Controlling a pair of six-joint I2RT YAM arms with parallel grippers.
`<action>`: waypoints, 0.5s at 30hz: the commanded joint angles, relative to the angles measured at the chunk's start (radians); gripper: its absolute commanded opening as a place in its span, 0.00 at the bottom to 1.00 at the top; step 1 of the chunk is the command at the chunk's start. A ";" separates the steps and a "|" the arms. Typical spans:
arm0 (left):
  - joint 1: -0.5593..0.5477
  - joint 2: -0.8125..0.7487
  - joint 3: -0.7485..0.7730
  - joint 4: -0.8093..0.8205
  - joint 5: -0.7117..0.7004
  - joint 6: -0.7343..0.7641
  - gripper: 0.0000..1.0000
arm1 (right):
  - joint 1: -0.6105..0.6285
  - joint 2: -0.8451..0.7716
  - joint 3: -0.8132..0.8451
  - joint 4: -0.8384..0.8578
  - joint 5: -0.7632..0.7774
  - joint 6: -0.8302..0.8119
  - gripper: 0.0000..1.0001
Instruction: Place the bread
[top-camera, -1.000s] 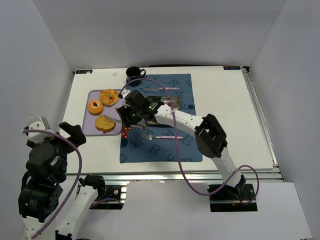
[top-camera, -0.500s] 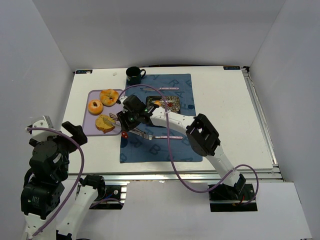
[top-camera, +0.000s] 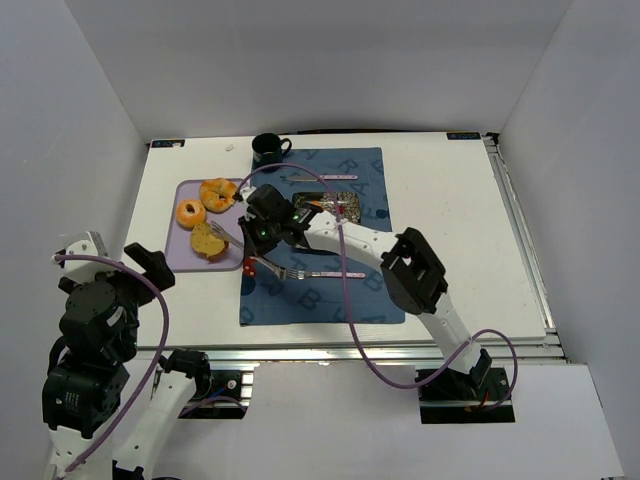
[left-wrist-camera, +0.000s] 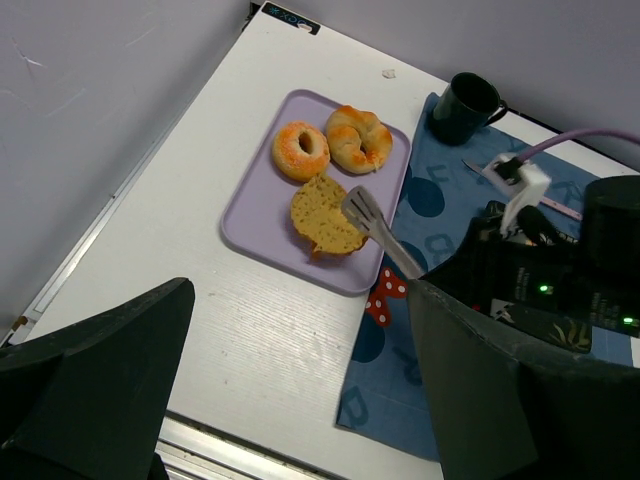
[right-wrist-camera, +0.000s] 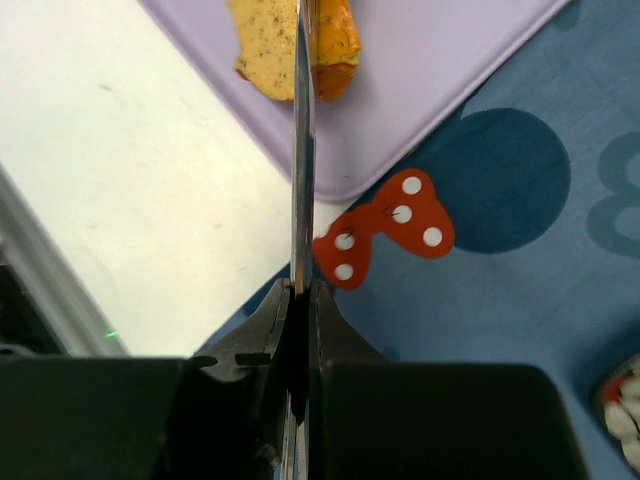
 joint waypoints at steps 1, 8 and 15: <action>-0.003 -0.009 0.020 -0.009 -0.006 0.001 0.98 | -0.001 -0.159 -0.001 0.073 -0.008 0.058 0.00; -0.003 -0.013 0.056 -0.024 -0.008 -0.002 0.98 | -0.068 -0.409 -0.167 0.115 0.064 0.161 0.00; -0.002 -0.018 0.041 -0.006 0.018 -0.011 0.98 | -0.355 -0.723 -0.671 0.282 -0.118 0.233 0.00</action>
